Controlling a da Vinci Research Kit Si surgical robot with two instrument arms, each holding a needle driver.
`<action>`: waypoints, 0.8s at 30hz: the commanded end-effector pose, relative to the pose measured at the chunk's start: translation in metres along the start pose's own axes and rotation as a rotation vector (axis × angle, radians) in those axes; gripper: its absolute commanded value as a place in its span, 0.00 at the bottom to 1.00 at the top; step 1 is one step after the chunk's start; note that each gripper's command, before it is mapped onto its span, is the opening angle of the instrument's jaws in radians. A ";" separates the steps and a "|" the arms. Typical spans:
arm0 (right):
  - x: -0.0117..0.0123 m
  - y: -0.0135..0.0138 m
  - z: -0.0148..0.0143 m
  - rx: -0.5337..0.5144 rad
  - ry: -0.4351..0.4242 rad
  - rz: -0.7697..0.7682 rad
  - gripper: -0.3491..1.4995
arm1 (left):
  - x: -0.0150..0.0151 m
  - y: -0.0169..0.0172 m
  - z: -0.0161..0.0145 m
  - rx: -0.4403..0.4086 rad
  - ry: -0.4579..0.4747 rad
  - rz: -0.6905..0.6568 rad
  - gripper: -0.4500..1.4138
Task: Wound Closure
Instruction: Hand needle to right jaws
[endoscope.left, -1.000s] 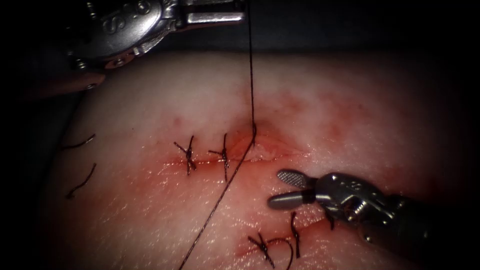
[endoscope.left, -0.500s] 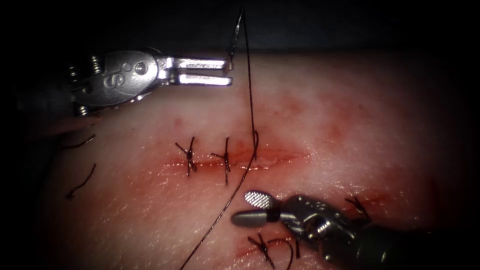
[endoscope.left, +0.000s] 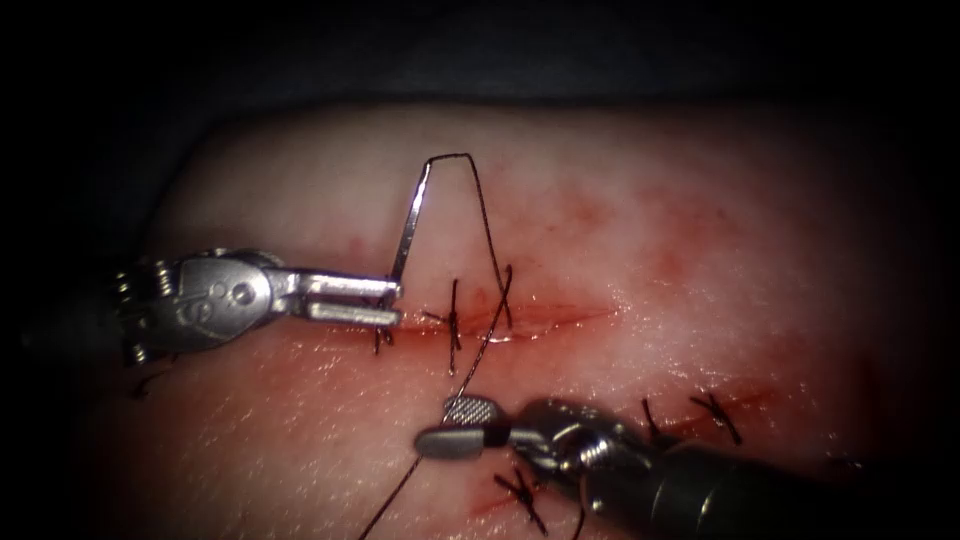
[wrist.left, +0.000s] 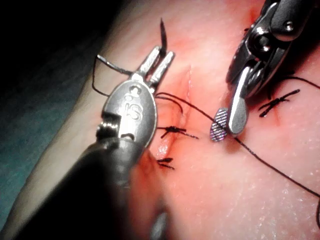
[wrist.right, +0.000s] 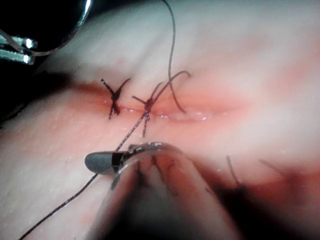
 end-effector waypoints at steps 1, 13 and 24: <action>0.0004 -0.0005 0.0016 0.011 -0.005 -0.005 0.93 | -0.0004 -0.0005 0.0008 0.002 0.001 0.006 0.00; 0.0010 -0.0008 -0.0022 -0.126 -0.045 -0.145 0.00 | -0.0011 0.0003 -0.0002 0.013 -0.027 0.012 0.00; 0.0083 -0.0040 -0.0193 -0.293 0.017 -0.286 0.00 | -0.0024 0.0025 0.0006 0.005 -0.070 0.018 0.00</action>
